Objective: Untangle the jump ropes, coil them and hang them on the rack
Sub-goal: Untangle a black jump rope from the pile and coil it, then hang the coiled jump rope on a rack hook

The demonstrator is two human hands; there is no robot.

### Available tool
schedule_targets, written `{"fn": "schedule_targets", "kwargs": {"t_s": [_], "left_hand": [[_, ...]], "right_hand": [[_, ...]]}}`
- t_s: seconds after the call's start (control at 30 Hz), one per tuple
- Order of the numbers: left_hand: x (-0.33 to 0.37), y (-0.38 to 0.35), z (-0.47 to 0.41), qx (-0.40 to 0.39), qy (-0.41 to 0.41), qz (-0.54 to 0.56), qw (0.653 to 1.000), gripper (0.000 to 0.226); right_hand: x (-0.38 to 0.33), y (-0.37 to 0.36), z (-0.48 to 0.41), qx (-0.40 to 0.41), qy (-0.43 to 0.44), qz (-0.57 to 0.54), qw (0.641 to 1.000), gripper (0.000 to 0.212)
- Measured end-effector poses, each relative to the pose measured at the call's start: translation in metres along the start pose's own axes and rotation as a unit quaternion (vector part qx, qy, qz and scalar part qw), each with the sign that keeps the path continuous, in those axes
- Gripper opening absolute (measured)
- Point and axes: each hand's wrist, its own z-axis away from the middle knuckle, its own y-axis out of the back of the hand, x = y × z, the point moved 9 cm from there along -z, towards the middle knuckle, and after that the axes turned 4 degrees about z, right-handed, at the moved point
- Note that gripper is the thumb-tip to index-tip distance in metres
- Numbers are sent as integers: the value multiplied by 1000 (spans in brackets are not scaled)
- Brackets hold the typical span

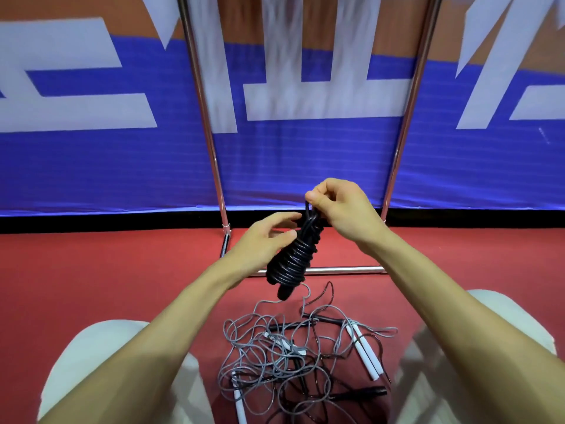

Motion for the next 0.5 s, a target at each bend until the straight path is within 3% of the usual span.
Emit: {"fn": "schedule_targets", "kwargs": {"t_s": [0.07,0.17,0.5], "left_hand": [[32,12,0,77,-43,14,996,23],[79,16,-3,116,-72,40,990,26],[230,35,-26,110,-83,105,985,12]], "right_hand": [[-20,17,-3,37,20,33,999,22],[-53,46,-9,90,54,42,994,22],[-170,144,-37,208,143,39,967,22]]}}
